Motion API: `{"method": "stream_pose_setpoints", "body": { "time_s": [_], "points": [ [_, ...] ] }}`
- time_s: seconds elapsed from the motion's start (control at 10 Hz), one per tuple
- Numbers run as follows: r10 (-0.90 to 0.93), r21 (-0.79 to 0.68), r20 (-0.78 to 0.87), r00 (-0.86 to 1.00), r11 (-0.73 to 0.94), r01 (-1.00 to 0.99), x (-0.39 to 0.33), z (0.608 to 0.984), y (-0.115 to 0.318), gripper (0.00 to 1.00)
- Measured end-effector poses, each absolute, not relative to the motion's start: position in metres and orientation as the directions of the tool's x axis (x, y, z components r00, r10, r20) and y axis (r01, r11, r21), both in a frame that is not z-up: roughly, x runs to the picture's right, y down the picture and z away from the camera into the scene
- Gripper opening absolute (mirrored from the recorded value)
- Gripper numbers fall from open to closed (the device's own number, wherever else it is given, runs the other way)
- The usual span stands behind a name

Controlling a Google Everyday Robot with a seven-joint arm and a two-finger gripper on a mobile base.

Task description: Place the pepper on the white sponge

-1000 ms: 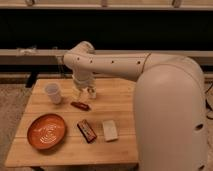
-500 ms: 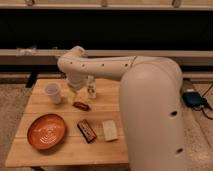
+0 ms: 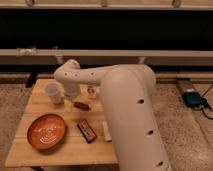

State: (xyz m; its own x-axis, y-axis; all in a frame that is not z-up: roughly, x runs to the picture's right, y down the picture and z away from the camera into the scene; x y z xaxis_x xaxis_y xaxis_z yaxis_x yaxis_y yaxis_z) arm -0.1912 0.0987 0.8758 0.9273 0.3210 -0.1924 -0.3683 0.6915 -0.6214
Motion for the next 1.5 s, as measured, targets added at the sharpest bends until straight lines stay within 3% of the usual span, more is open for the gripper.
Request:
{"method": "stream_pose_setpoints", "body": {
  "time_s": [0.6,0.8,1.2,1.5],
  "points": [
    [0.310,-0.629,-0.242,0.919,0.671,-0.392,-0.174,0.906,0.106,0.79],
    [0.315,-0.616,-0.263,0.912,0.673,-0.410,-0.169,0.911,0.104,0.66],
    [0.314,-0.583,-0.298,0.901,0.688,-0.432,-0.163,0.907,0.103,0.22],
    [0.339,-0.562,-0.299,0.892,0.692,-0.452,-0.156,0.884,0.088,0.15]
  ]
}}
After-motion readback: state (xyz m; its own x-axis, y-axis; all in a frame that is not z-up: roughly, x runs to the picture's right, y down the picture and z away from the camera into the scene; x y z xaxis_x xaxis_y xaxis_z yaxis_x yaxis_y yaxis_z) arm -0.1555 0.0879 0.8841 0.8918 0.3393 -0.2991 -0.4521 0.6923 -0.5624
